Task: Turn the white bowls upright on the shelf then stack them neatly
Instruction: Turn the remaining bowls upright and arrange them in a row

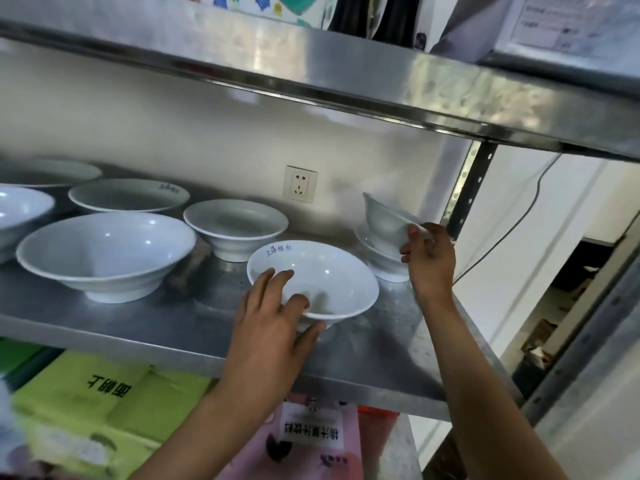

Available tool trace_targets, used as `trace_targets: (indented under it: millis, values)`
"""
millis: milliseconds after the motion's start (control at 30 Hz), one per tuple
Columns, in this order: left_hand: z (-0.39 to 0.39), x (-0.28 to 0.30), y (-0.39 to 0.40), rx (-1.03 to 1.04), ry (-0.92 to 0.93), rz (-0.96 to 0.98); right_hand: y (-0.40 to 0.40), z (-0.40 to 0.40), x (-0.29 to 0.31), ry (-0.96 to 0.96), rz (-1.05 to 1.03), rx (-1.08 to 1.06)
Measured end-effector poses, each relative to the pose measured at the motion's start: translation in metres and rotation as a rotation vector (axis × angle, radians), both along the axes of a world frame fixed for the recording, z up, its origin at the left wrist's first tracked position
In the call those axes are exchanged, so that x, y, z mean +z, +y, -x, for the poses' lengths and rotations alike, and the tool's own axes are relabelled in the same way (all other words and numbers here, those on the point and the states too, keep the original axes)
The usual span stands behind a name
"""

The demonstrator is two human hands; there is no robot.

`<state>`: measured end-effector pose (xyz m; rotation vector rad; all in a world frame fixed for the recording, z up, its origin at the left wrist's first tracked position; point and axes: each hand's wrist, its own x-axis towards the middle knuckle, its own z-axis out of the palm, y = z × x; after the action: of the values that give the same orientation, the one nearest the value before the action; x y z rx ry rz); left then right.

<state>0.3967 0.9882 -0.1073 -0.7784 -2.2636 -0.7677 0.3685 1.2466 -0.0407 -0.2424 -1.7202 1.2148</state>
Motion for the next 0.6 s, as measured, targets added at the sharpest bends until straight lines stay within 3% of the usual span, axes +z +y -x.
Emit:
trace_targets:
  millis: [200, 300, 600]
  values:
    - [-0.014, -0.008, 0.009, 0.064, -0.168, -0.172, 0.009, 0.007, -0.016, -0.053, 0.122, 0.005]
    - [-0.021, -0.007, 0.016, -0.014, -0.275, -0.301, 0.013, 0.01, -0.024, -0.135, 0.067, 0.008]
    - [-0.007, -0.002, 0.023, -0.127, -0.337, -0.592, 0.014, 0.002, -0.031, -0.238, 0.006, -0.05]
